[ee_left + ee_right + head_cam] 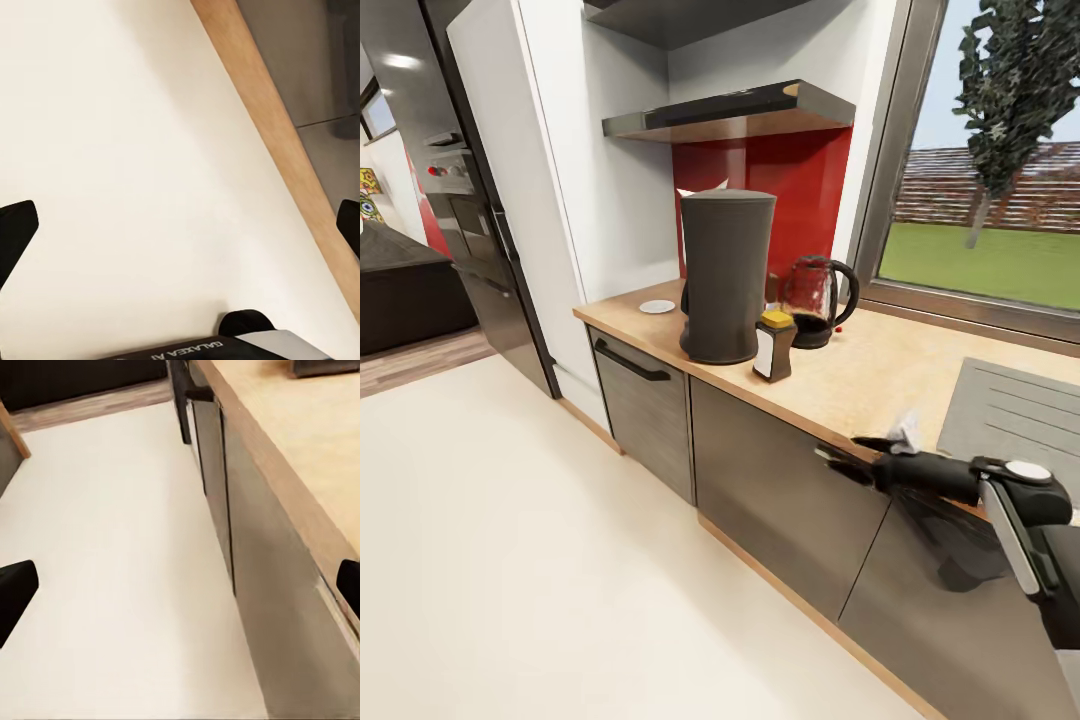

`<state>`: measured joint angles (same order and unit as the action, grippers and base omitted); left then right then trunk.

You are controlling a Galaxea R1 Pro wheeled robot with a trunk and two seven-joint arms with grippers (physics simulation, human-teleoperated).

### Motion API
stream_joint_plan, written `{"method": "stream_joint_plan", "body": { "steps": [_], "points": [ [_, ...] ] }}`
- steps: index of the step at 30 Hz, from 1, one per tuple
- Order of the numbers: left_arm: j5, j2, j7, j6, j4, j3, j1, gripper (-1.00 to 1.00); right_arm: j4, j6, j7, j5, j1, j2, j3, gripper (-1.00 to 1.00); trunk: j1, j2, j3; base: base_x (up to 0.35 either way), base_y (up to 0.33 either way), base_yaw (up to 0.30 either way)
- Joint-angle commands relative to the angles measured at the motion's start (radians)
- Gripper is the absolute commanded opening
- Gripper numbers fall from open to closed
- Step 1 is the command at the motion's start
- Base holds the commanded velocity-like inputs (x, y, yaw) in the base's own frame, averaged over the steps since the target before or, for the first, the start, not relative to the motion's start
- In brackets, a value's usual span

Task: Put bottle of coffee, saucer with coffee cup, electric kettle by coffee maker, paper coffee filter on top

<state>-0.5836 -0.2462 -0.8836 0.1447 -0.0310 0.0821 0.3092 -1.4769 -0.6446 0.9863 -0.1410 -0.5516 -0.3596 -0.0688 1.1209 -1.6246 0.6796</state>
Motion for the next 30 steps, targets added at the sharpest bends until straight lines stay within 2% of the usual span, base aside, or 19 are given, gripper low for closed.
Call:
{"method": "stream_joint_plan", "body": {
  "steps": [1,2,4,5,6,8,11,13,15,16,17,18,19,20,22,24,25,28,30],
  "points": [
    [-0.005,0.000,-0.001,0.007,0.001,0.008,0.001,1.00,-0.011,-0.008,0.035,-0.004,0.020,0.000,0.000,1.00,0.000,0.000,0.001,0.000,0.000,0.000],
    [-0.005,0.001,-0.001,0.007,0.002,0.008,0.001,1.00,-0.022,-0.010,0.066,-0.003,0.049,-0.001,0.000,1.00,0.000,0.000,0.001,0.000,0.000,0.000],
    [-0.005,0.003,-0.001,0.007,0.002,0.009,0.001,1.00,-0.031,-0.010,0.094,-0.001,0.174,0.000,-0.001,1.00,0.000,0.000,0.001,0.000,0.000,0.000],
    [-0.005,0.004,-0.001,0.007,0.002,0.009,0.001,1.00,-0.030,-0.009,0.095,-0.001,0.193,0.001,-0.001,1.00,0.000,0.000,0.001,0.000,0.000,0.000],
    [-0.005,0.009,-0.001,0.007,0.002,0.009,0.001,1.00,-0.002,-0.004,0.091,0.008,0.308,0.005,-0.007,1.00,0.000,0.000,0.001,0.000,0.000,0.000],
    [-0.005,0.010,-0.001,0.007,0.000,0.009,0.001,1.00,0.042,0.002,0.087,0.009,0.366,0.006,-0.012,1.00,0.000,0.000,0.001,0.000,0.000,0.000],
    [-0.005,0.012,-0.001,0.007,-0.002,0.011,0.001,1.00,0.112,0.019,0.085,0.010,0.409,0.006,-0.014,1.00,0.000,0.000,0.001,0.000,0.000,0.000],
    [-0.005,0.015,-0.002,0.007,-0.006,0.016,0.001,1.00,0.334,0.170,0.084,0.009,0.459,0.007,-0.016,1.00,0.000,0.000,0.001,0.000,0.000,0.000],
    [-0.005,0.016,-0.003,0.007,-0.009,0.017,0.001,1.00,0.450,0.262,0.085,0.008,0.475,0.007,-0.016,1.00,0.000,0.000,0.001,0.000,0.000,0.000],
    [-0.005,0.017,-0.004,0.007,-0.017,0.017,0.001,1.00,0.564,0.355,0.086,0.007,0.485,0.006,-0.017,1.00,0.000,0.000,0.001,0.000,0.000,0.000],
    [-0.005,0.017,-0.005,0.007,-0.032,0.016,0.001,1.00,0.727,0.485,0.084,0.005,0.493,0.002,-0.018,1.00,0.000,0.000,0.001,0.000,0.000,0.000],
    [-0.005,0.017,-0.005,0.007,-0.041,0.016,0.001,1.00,0.863,0.592,0.076,0.004,0.498,-0.001,-0.033,1.00,0.000,0.000,0.001,0.000,0.000,0.000],
    [-0.005,0.017,-0.006,0.007,-0.044,0.015,0.001,1.00,0.941,0.659,0.060,0.003,0.500,-0.003,-0.056,1.00,0.000,0.000,0.001,0.000,0.000,0.000],
    [-0.005,0.017,-0.005,0.007,-0.045,0.014,0.001,1.00,0.975,0.691,0.047,0.003,0.500,-0.003,-0.070,1.00,0.000,0.000,0.001,0.000,0.000,0.000],
    [-0.005,0.018,-0.004,0.007,-0.044,0.012,0.001,1.00,1.110,0.817,-0.065,0.003,0.502,-0.015,-0.132,1.00,0.000,0.000,0.001,0.000,0.000,0.000],
    [-0.005,0.019,-0.001,0.007,-0.041,0.012,0.001,1.00,1.162,0.852,-0.142,0.003,0.503,-0.022,-0.150,1.00,0.000,0.000,0.001,0.000,0.000,0.000],
    [-0.005,0.020,0.001,0.007,-0.039,0.012,0.001,1.00,1.194,0.870,-0.225,0.003,0.503,-0.024,-0.159,1.00,0.000,0.000,0.001,0.000,0.000,0.000],
    [-0.005,0.020,0.002,0.007,-0.037,0.011,0.001,1.00,1.217,0.882,-0.308,0.003,0.504,-0.025,-0.166,1.00,0.000,0.000,0.001,0.000,0.000,0.000],
    [-0.005,0.021,0.003,0.007,-0.037,0.011,0.001,1.00,1.223,0.886,-0.327,0.003,0.503,-0.026,-0.167,1.00,0.000,0.000,0.001,0.000,0.000,0.000]
  ]
}}
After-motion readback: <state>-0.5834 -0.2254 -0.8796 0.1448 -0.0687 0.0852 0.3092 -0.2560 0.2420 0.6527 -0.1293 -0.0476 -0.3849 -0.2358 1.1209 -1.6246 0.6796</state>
